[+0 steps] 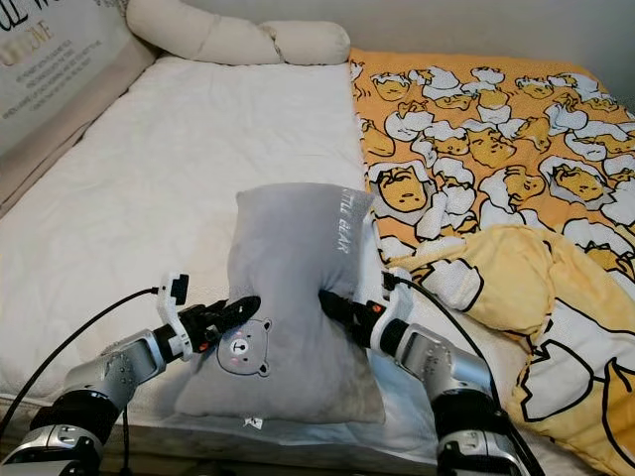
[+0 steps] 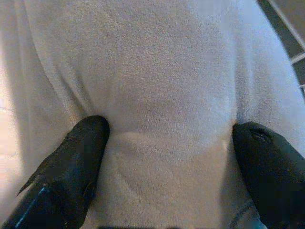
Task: Clean up the room
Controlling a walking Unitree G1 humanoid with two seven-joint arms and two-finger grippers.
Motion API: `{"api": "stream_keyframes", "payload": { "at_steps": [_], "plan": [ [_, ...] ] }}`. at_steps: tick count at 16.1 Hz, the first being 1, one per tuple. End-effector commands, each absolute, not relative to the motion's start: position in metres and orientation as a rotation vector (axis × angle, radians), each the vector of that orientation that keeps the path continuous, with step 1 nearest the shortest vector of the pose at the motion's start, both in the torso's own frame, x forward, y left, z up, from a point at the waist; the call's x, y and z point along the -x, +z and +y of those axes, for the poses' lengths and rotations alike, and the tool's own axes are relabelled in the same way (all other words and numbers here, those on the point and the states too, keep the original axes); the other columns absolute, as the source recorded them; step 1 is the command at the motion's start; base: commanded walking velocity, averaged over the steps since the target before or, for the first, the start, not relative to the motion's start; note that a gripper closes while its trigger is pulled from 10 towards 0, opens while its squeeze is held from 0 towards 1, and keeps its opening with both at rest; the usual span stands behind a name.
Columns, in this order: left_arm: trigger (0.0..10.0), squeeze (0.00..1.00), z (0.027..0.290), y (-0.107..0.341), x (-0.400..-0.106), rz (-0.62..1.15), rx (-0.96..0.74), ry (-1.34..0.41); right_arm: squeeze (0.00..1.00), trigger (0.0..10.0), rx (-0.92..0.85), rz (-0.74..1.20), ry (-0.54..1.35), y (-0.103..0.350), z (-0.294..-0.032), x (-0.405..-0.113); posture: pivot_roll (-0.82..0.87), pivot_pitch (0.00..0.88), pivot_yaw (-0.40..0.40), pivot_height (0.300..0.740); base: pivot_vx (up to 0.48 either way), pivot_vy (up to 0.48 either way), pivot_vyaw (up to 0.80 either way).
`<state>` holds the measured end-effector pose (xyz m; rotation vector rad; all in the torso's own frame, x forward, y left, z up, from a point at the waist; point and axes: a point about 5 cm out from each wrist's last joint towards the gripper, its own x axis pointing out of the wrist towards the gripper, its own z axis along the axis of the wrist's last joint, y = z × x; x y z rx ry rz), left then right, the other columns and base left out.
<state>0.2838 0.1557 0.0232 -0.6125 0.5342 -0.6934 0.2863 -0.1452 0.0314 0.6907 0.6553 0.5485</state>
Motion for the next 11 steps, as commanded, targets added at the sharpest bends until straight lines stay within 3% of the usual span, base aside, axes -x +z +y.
{"api": "stream_keyframes", "payload": {
  "at_steps": [1, 11],
  "plan": [
    [0.0, 0.0, 0.1474, 0.0165, -0.2805, 0.594, 0.558, -0.706, 0.0, 0.0, -0.67, 0.668, 0.564, 0.0296, -0.1375, -0.2871, -0.09, 0.0, -0.01, 0.74, 0.0, 0.0, 0.0],
    [0.0, 0.0, 0.14, 0.022, -0.2781, 0.564, 0.583, -0.704, 0.0, 0.0, -0.604, 0.636, 0.566, 0.0236, -0.1292, -0.2822, -0.07, 0.0, -0.004, 0.74, 0.0, 0.0, 0.0]
  ]
}}
